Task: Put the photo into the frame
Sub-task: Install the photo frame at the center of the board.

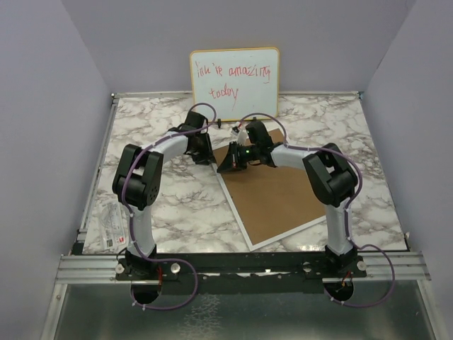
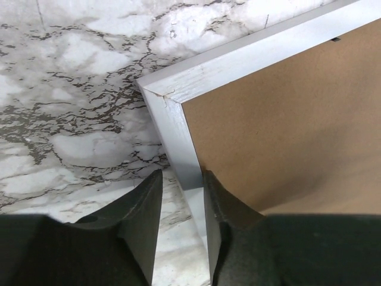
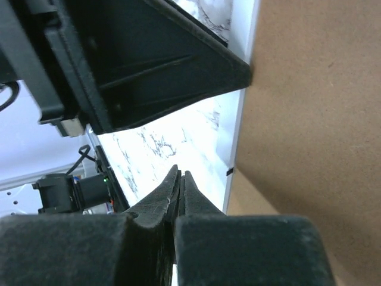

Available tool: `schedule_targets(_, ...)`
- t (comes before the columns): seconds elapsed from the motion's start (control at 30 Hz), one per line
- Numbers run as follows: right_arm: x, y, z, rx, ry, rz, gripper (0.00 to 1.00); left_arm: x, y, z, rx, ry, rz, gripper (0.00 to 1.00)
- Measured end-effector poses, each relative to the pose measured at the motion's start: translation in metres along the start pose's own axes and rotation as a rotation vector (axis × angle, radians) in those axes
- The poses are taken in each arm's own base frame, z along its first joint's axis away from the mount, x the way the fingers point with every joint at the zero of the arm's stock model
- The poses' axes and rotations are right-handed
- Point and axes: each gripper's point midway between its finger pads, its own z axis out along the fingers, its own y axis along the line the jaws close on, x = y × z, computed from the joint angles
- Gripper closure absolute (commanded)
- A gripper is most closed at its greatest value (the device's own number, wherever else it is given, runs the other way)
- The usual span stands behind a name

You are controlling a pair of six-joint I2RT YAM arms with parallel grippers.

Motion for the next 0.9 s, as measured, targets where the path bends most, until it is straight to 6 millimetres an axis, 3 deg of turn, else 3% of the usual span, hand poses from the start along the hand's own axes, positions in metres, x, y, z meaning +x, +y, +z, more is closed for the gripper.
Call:
schedule_targets(0.3, 0.015, -0.025, 0.01, 0.05, 0.039, 0.053, 0.99, -0.001, -0.001, 0.003, 0.013, -0.02, 0.002, 0.68)
schedule_targets(0.9, 0.008, -0.031, 0.011, 0.086, 0.008, 0.066, 0.99, 0.003, 0.003, 0.005, -0.003, -0.011, 0.001, 0.7)
